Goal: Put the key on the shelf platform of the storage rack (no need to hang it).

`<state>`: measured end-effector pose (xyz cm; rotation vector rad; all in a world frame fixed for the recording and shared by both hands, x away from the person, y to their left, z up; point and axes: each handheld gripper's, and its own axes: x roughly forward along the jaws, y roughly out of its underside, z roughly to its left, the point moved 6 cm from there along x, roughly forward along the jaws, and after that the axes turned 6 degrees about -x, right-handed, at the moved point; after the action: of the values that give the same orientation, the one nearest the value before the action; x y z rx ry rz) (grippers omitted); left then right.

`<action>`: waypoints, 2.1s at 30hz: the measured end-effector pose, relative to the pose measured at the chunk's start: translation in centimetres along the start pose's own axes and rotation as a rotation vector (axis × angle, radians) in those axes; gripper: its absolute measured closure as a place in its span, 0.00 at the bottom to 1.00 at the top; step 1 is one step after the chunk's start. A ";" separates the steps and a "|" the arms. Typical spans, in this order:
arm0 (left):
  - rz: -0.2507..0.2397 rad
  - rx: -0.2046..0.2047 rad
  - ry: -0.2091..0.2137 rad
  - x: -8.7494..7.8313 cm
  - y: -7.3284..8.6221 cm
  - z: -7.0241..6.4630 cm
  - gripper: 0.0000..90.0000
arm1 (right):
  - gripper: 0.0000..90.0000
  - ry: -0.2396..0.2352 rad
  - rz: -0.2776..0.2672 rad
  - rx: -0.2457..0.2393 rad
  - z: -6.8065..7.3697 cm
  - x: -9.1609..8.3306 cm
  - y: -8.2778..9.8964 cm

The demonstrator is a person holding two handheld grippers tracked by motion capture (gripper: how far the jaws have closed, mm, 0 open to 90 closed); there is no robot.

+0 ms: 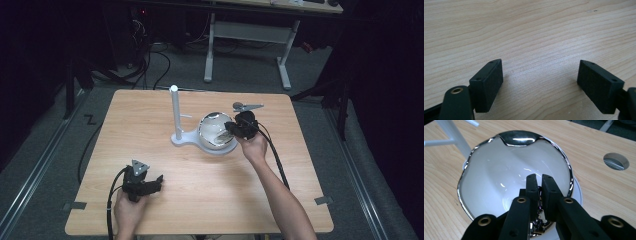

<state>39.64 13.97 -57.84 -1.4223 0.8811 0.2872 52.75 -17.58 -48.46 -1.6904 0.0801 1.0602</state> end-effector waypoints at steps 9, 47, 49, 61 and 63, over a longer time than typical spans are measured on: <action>0.000 0.000 0.000 0.0 0.0 0.0 0.24 | 0.94 -0.015 0.052 0.010 0.2 1.4 1.2; 0.000 0.000 0.000 0.0 0.0 0.0 0.24 | 0.61 -0.018 -0.051 0.031 -1.0 -4.2 1.8; 0.000 0.000 0.000 0.0 0.0 0.0 0.24 | 0.61 -0.016 -0.066 0.030 -1.1 -4.6 1.8; 0.000 0.000 -0.001 0.0 0.0 0.0 0.24 | 0.62 0.024 -0.100 0.005 -1.4 -7.4 3.0; 0.000 0.000 0.000 0.0 0.0 0.0 0.24 | 0.62 0.026 -0.098 0.005 -1.6 -7.5 3.1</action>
<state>39.64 13.96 -57.84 -1.4220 0.8805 0.2871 47.54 -23.38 -45.64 -1.6868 0.0162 0.9650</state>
